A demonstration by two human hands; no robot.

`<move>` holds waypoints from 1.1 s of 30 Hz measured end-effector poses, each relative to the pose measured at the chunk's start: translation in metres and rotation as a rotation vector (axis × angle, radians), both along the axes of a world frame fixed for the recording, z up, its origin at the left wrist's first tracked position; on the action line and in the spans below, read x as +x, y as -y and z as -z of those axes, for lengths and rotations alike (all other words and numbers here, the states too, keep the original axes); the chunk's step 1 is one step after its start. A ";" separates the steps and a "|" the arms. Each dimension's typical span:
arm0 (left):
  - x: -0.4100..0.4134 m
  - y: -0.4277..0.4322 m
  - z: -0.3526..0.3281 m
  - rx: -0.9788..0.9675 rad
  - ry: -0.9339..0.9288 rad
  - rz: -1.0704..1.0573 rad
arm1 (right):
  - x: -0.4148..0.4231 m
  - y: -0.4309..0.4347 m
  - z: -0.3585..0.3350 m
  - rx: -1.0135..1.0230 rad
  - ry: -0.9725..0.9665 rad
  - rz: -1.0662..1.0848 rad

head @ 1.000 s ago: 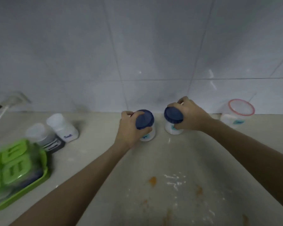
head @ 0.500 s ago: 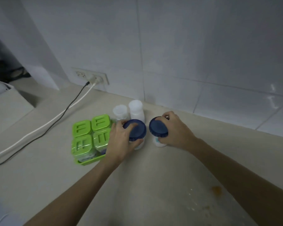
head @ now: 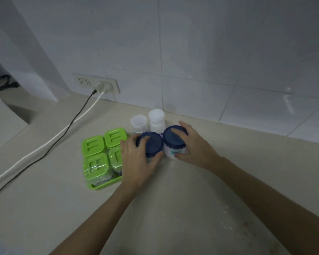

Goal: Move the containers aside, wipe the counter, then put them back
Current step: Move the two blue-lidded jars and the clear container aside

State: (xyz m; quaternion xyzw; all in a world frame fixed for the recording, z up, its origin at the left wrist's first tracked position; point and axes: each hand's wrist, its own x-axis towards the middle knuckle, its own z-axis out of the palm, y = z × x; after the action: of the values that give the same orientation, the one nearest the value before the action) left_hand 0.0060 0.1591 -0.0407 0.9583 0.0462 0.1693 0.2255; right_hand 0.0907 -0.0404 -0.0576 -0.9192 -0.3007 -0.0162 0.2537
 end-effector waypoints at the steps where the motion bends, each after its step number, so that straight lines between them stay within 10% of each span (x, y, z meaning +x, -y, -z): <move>1: -0.011 0.003 -0.001 -0.035 0.055 0.039 | -0.006 0.006 0.000 -0.010 -0.001 0.011; 18: 0.007 0.281 0.058 -0.031 -0.117 0.777 | -0.085 0.354 0.006 -0.120 0.086 0.793; 33: 0.050 0.419 0.087 0.309 -0.171 0.646 | -0.006 0.487 0.025 -0.118 0.203 1.025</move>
State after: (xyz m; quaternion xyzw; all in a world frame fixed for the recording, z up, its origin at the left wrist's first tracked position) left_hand 0.0558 -0.2597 -0.1276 0.9569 -0.2663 0.0137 0.1152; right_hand 0.0842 -0.5277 -0.0822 -0.9549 0.1641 -0.2100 0.1306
